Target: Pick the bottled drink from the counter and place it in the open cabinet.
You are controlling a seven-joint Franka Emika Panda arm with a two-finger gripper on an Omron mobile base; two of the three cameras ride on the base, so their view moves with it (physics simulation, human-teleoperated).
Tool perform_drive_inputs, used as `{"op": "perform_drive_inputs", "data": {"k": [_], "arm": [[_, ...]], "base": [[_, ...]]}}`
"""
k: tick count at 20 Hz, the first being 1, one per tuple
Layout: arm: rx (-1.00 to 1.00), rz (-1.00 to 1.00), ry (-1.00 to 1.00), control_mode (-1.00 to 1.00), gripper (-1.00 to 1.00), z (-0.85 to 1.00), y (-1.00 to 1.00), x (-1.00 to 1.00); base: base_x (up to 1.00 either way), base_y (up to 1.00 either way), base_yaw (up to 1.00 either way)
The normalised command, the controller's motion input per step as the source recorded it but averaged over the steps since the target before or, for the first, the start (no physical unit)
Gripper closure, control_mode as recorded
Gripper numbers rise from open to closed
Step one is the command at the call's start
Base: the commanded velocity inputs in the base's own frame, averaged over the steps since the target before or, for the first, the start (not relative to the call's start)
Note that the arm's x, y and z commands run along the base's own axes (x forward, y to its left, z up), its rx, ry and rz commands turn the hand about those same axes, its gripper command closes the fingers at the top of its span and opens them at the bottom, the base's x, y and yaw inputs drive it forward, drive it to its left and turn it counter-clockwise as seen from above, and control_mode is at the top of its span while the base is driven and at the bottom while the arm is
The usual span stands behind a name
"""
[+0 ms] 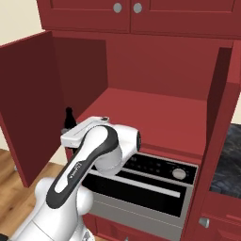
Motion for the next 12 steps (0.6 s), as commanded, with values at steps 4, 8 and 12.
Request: {"op": "perform_drive_inputs", "data": {"k": [4,8,12], "arm": [[0.0,-0.18,0.03,-1.0,1.0,0.01,0.0,0.16],[0.0,-0.23,0.01,-1.0,1.0,0.06,0.0,0.2],[0.0,-0.19,0.0,-1.0,1.0,0.07,-0.05,0.14]], "base": [[0.0,0.0,0.0],[0.0,0.0,0.0],[0.0,0.0,0.0]]}}
